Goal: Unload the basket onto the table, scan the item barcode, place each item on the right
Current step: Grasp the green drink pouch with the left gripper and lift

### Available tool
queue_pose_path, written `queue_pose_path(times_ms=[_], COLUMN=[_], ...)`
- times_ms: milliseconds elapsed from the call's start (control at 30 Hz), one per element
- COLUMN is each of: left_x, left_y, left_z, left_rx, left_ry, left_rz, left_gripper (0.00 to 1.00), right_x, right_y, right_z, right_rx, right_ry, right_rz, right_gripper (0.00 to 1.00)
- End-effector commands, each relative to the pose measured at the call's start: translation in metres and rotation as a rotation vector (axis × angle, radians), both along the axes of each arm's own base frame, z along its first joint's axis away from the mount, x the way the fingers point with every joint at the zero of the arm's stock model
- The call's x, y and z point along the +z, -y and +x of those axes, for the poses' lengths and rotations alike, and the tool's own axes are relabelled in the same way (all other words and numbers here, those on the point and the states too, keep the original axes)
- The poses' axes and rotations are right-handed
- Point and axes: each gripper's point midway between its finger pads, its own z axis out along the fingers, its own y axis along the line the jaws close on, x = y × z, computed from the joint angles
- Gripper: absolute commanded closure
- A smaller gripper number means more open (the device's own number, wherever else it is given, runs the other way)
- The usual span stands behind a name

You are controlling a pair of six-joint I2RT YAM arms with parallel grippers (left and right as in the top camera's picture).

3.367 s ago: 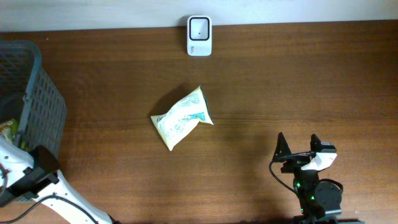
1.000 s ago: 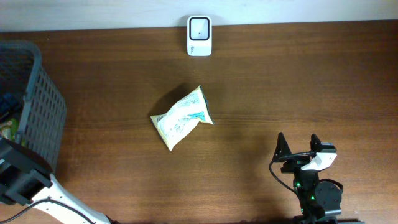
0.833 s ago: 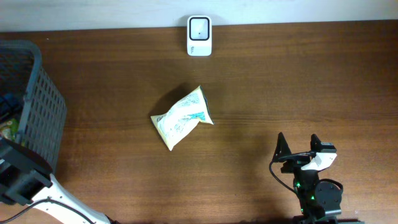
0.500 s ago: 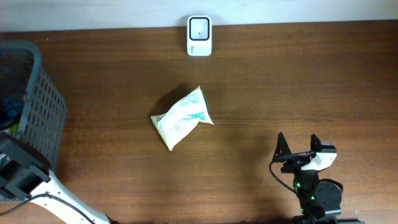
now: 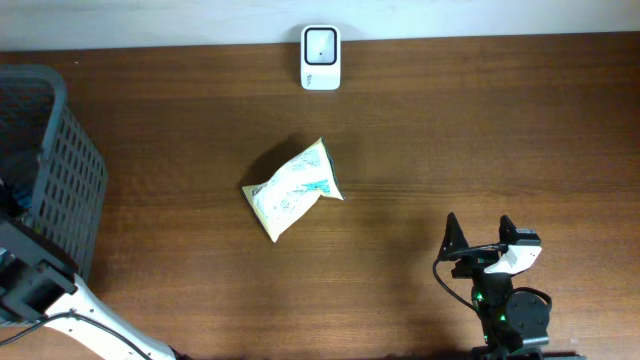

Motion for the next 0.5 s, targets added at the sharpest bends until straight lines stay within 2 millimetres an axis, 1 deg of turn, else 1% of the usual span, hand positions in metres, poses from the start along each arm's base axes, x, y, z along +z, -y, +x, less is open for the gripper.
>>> queue_pose_path(times_ms=[0, 133, 200, 467], left_x=[-0.019, -0.024, -0.025, -0.035], left_y=[-0.001, -0.001, -0.001, -0.001], left_z=[-0.008, -0.008, -0.007, -0.005], left_rx=[0.021, 0.019, 0.020, 0.020], left_ry=[-0.033, -0.031, -0.028, -0.017], left_rz=[0.002, 0.004, 0.007, 0.008], left_gripper=[0.28, 0.41, 0.44, 0.43], right_x=[-0.003, -0.003, -0.003, -0.003], right_y=[0.001, 0.001, 0.001, 0.001], right_z=[0.000, 0.000, 0.000, 0.000], right_rx=[-0.003, -0.003, -0.003, -0.003], right_ry=[-0.005, -0.005, -0.005, -0.005], right_rz=[0.008, 0.008, 0.008, 0.008], right_gripper=[0.01, 0.01, 0.01, 0.01])
